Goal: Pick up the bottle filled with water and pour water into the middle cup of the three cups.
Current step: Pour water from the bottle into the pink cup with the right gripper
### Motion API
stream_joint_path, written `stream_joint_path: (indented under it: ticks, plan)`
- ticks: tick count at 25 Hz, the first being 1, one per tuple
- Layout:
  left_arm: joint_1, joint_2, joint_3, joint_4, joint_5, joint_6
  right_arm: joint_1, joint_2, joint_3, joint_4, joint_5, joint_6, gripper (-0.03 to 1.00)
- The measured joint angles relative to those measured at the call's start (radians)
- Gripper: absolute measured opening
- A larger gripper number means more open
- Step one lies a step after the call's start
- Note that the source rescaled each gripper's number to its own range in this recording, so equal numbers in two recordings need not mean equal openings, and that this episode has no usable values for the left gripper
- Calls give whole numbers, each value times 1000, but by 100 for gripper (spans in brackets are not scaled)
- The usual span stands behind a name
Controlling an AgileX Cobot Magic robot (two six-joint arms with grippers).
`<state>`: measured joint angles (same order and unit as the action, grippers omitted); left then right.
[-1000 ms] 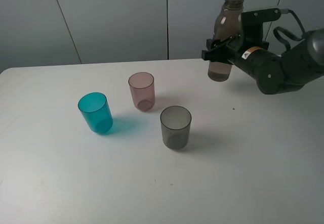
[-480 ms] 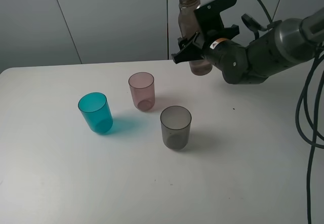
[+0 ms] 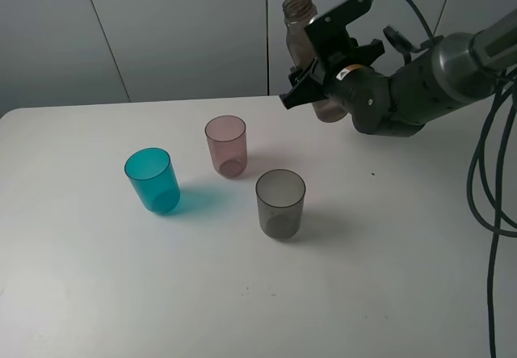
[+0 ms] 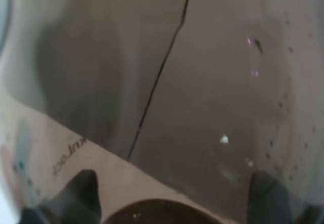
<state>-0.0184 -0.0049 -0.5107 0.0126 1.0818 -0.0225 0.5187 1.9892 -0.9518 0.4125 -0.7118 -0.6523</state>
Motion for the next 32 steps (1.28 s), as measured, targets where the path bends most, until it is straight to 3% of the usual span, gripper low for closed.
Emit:
stream_joint_path:
  ticks: [6, 11, 26, 32]
  plan:
    - [0, 0, 0, 0, 0, 0, 0, 67, -13, -88, -26, -141, 0]
    - [0, 0, 0, 0, 0, 0, 0, 126, -48, -88, -17, -220, 0]
    - [0, 0, 0, 0, 0, 0, 16, 157, -80, -88, -11, -689, 0]
    - [0, 0, 0, 0, 0, 0, 48, 157, -83, -84, -15, -755, 0]
